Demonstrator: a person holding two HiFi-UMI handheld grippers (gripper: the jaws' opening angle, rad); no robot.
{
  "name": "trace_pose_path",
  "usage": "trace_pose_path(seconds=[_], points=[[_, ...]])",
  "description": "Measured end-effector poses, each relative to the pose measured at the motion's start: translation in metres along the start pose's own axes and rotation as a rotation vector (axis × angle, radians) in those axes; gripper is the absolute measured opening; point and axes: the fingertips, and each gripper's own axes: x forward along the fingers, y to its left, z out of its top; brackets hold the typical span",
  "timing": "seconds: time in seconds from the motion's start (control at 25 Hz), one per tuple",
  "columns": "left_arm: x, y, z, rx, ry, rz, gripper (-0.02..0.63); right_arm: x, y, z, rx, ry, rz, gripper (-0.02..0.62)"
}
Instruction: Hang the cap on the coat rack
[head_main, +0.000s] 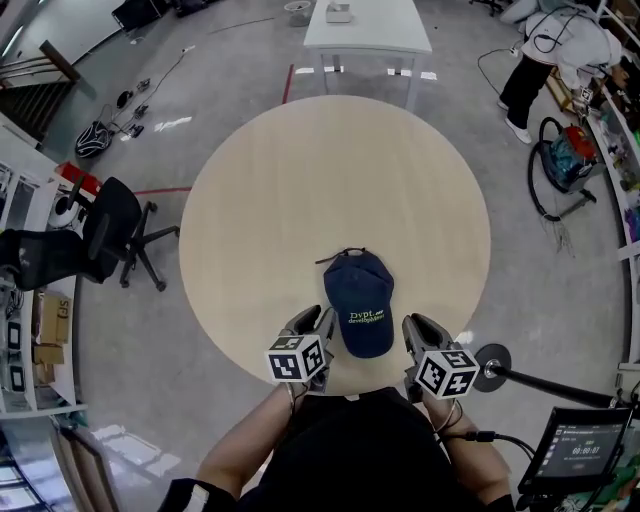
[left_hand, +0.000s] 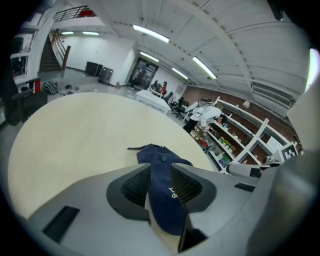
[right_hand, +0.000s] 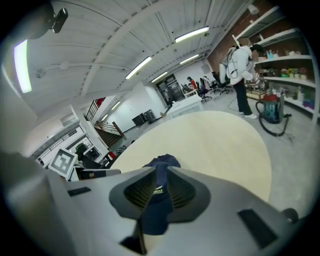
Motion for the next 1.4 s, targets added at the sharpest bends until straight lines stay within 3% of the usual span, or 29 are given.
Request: trace_pose_path(seconds=[0.24, 0.6, 0.76, 1.08, 1.28, 1.4], points=[[0.028, 0.009, -0.007, -0.036, 0.018, 0.019, 0.112, 0.035, -0.008, 0.002, -0.046, 0.088, 0.041, 0.055], [0.080, 0.045, -0.028, -0.094, 0.092, 0.033, 0.112, 0.102, -0.020, -0.025, -0.026, 0.179, 0.032, 0.072], [0.081, 0.046, -0.032, -0.118, 0.109, 0.028, 0.157, 0.109, -0.024, -0.034, -0.017, 0.201, 0.001, 0.126], [0.079, 0.032, -0.030, -0.156, 0.133, 0.011, 0.156, 0.103, -0.019, -0.034, 0.087, 0.223, 0.061, 0.126], [0.075, 0.020, -0.025, -0.142, 0.119, 0.004, 0.057, 0.097, -0.022, -0.033, 0.086, 0.225, 0.057, 0.060], [0.071, 0.011, -0.017, -0.132, 0.084, -0.007, 0.029, 0.092, -0.020, -0.028, 0.082, 0.194, 0.059, 0.029]])
